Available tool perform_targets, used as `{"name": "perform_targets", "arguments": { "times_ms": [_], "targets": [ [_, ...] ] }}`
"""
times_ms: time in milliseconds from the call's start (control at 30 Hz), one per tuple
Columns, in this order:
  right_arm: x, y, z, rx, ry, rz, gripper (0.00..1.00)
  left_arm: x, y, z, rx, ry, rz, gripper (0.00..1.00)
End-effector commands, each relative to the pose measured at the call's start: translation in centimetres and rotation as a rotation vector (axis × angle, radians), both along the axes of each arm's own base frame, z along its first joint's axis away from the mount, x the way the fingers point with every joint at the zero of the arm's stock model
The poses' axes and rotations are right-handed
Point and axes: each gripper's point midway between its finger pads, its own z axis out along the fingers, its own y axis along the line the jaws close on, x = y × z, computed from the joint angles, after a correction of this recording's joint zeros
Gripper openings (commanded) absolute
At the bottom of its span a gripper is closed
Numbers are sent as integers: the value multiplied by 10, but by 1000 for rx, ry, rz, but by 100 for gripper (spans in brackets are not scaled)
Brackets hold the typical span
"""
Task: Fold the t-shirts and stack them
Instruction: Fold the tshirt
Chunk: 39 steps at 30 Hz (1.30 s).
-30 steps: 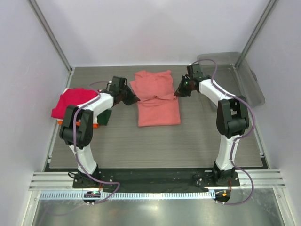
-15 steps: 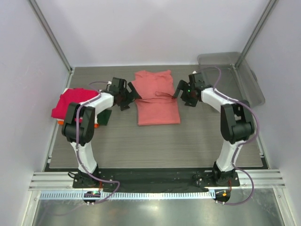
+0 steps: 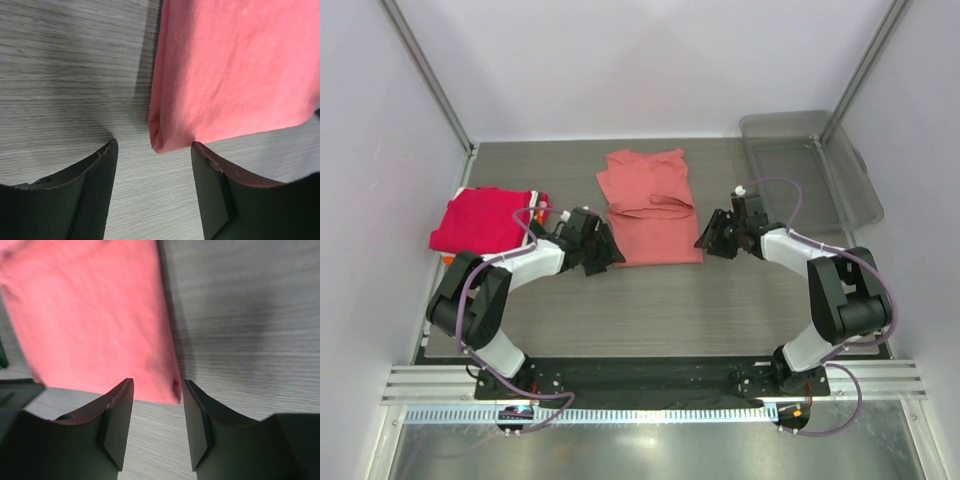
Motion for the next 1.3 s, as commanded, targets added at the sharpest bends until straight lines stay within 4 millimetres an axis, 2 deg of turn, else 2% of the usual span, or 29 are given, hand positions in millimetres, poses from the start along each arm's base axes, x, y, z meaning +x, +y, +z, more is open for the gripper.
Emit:
{"name": "perform_targets", "arguments": {
  "times_ms": [0,267,367,400,533,667,767,800,867,1000,1033,1100,1133,1167,1200,1233,1267],
  "targets": [
    [-1,15,-6,56,-10,73,50,15,-4,10,-34,-63,22,61],
    [-9,15,-27,58,42,77,43,15,-7,1,-44,-37,27,56],
    [-13,13,-37,52,69,64,23,15,-10,-1,-61,-37,23,51],
    [-13,13,-38,51,72,65,13,15,-9,-1,-60,-39,28,50],
    [-16,14,-40,57,68,73,11,14,-7,-7,-50,-32,35,50],
    [-17,14,-41,60,69,76,8,14,-10,-14,-58,-15,30,44],
    [-18,14,-42,64,74,80,7,11,-13,-22,-66,8,24,35],
    [-19,16,-42,69,77,85,4,14,-14,-21,-76,-5,24,26],
    [-20,16,-43,72,83,87,1,12,-16,-21,-93,-11,19,0],
    [-25,21,-31,107,65,107,1,6,-18,-8,-129,-34,0,0],
    [-25,21,-22,115,41,108,1,1,-17,-6,-129,-26,-7,0],
    [-37,18,-18,113,49,111,1,-7,-15,7,-139,-39,-23,0],
    [-39,17,-7,118,18,114,1,-13,-11,8,-127,-22,-24,0],
    [-45,16,-5,114,28,115,1,-14,-9,13,-122,-26,-24,0],
    [-45,16,0,118,20,113,1,-15,-9,21,-122,-36,-35,0],
    [-46,18,9,130,9,123,1,-13,-11,38,-127,-50,-45,0],
    [-44,20,25,140,-11,131,1,-12,-13,49,-133,-58,-57,0]
  ]
}}
